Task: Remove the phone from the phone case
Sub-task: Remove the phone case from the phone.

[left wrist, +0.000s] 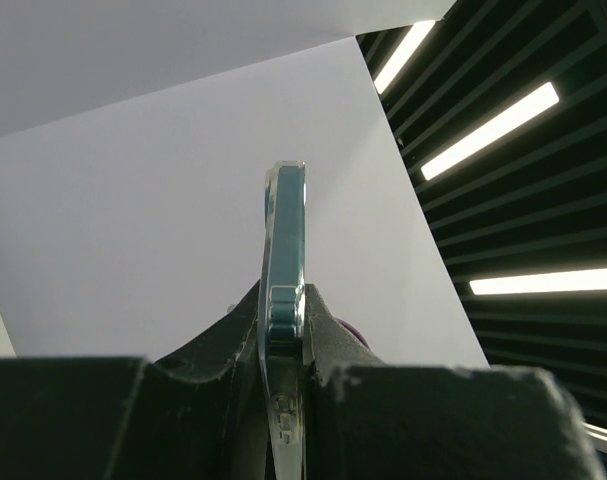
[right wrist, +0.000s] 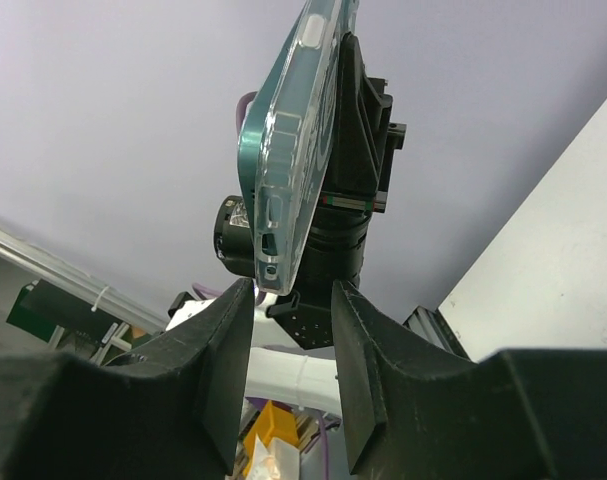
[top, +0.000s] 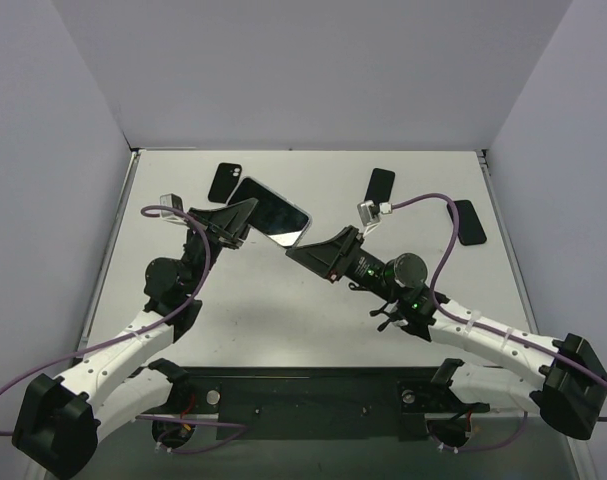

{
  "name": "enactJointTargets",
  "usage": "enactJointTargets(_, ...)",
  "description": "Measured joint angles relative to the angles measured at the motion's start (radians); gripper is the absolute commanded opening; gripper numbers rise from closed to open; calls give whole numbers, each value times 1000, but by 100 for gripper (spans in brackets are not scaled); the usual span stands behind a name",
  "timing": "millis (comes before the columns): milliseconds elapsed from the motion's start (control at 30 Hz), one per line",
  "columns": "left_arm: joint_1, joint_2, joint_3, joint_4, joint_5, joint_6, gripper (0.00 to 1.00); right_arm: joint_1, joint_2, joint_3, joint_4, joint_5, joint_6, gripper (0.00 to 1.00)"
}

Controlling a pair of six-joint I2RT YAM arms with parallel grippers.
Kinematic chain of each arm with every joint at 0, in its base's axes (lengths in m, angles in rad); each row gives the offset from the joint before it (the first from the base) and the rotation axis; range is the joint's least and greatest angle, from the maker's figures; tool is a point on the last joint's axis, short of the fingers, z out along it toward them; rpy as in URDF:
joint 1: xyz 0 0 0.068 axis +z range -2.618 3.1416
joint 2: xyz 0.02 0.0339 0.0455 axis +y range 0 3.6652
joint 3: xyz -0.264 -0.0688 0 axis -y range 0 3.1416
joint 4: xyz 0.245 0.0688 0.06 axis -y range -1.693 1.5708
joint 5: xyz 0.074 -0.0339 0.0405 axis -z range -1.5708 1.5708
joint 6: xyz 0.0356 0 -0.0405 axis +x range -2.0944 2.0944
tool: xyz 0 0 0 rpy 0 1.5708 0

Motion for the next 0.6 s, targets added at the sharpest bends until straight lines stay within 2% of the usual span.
enactJointTargets(67, 0, 0, -2, 0, 0, -3, 0, 0, 13, 2, 18, -6, 8, 33)
enactJointTargets(233, 0, 0, -4, 2, -1, -8, 0, 0, 31, 13, 29, -7, 12, 24)
enactJointTargets(400, 0, 2, -14, 14, 0, -18, 0, 0, 41, 34, 32, -9, 11, 20)
enactJointTargets(567, 1, 3, -14, 23, -5, -19, 0, 0, 59, 47, 34, -11, 5, 0)
enactJointTargets(600, 2, 3, -15, 23, -7, -16, 0, -1, 61, 47, 33, -11, 1, 0)
